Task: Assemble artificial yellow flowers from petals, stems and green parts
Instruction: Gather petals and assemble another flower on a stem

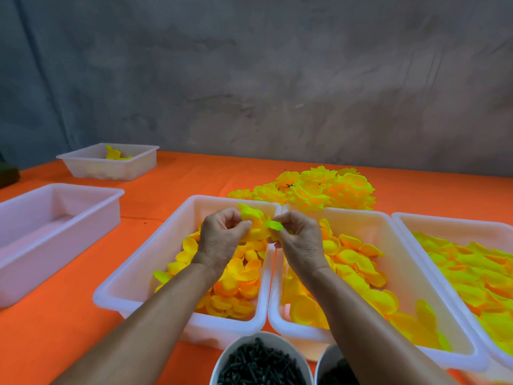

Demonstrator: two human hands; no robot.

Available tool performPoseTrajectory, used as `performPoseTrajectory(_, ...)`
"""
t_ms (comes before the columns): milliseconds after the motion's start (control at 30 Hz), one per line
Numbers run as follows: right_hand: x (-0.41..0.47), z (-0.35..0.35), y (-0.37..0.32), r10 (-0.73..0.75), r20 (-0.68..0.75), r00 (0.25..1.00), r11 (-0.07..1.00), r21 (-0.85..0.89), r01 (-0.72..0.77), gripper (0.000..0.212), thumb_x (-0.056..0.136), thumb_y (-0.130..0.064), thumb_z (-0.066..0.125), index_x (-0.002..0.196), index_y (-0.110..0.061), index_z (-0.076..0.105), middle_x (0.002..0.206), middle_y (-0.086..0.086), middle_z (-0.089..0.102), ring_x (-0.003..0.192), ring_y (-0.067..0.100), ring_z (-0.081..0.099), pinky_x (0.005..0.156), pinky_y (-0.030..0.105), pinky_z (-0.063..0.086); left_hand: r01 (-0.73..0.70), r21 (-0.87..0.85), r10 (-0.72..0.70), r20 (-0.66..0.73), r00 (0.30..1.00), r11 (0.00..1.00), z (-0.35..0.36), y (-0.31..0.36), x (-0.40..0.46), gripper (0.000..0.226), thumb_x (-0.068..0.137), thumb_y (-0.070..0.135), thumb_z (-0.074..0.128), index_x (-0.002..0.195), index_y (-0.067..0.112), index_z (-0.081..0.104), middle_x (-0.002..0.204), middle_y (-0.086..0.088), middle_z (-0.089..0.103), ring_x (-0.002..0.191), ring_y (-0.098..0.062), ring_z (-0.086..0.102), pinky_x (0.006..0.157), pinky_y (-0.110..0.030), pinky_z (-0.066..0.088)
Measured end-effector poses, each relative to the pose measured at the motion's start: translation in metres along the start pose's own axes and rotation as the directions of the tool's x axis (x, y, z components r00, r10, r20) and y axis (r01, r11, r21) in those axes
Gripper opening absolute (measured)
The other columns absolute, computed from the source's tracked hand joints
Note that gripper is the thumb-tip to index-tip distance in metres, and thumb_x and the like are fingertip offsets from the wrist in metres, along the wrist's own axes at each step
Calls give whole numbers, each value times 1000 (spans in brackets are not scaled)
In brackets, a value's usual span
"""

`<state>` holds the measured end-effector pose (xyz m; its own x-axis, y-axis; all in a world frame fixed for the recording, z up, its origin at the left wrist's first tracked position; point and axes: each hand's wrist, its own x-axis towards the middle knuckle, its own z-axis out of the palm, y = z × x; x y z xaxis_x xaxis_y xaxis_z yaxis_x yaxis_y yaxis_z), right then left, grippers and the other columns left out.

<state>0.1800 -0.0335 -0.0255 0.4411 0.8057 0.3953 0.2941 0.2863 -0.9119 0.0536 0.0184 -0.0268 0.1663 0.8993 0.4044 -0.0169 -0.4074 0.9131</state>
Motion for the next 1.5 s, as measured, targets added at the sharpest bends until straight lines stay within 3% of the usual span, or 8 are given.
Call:
performPoseTrajectory(233,1,3,0,19,-7,1000,997,81,-18,12,87,7,58,83,-4,60,73,15,61,61,24,59,51,21,47,102,-220,-101,17,995,970,-3,5,0,19,82,-6,63,75,12,68,61,5,68,56,-6,62,55,-20,52)
performPoseTrajectory(567,-1,2,2,-60,87,994,998,-20,62,17,82,9,58,77,-8,58,71,11,54,69,20,47,63,45,44,-107,143,83,162,983,984,1,-3,-5,10,77,6,75,71,5,67,61,5,56,58,-5,46,56,-22,44)
performPoseTrajectory(667,-1,2,3,-86,112,990,993,-67,94,16,82,3,61,74,-11,59,67,7,52,65,17,44,60,41,41,-185,217,153,153,976,959,1,-5,-6,10,79,11,74,70,9,71,53,18,50,53,3,39,52,-16,39)
performPoseTrajectory(833,-4,1,0,-77,121,990,993,-85,87,24,78,-8,74,66,-19,57,61,-4,51,60,11,44,56,31,40,-214,160,189,155,970,964,0,-4,-6,14,82,6,71,82,20,76,73,5,69,67,2,53,63,-24,49)
performPoseTrajectory(967,-1,1,2,-83,90,993,980,-171,97,14,81,-5,69,68,-8,65,61,10,57,61,22,51,61,43,46,-190,188,158,173,972,964,1,-5,-6,16,83,11,71,79,-4,71,65,-8,59,65,-12,45,60,-45,50)
performPoseTrajectory(1100,-1,2,3,-136,9,991,936,-327,131,16,84,-9,65,68,-6,62,62,15,67,61,29,65,59,38,49,-94,152,79,103,992,984,2,-3,-4,9,81,2,68,76,7,73,67,-4,63,64,-12,53,60,-37,53)
performPoseTrajectory(1333,-1,7,1,-15,15,1000,979,-203,18,15,84,0,61,79,11,53,73,29,65,43,2,59,46,29,48,67,-12,-66,60,996,998,2,-2,-2,26,81,-2,64,71,20,72,57,4,62,50,-10,53,45,-22,46)
performPoseTrajectory(1500,-3,4,3,-126,38,991,912,-389,131,11,77,1,65,87,-3,66,73,6,59,66,21,52,63,27,38,-228,228,176,228,958,947,3,-5,-8,7,80,-2,68,75,3,72,66,-10,64,63,-8,50,60,-30,48)
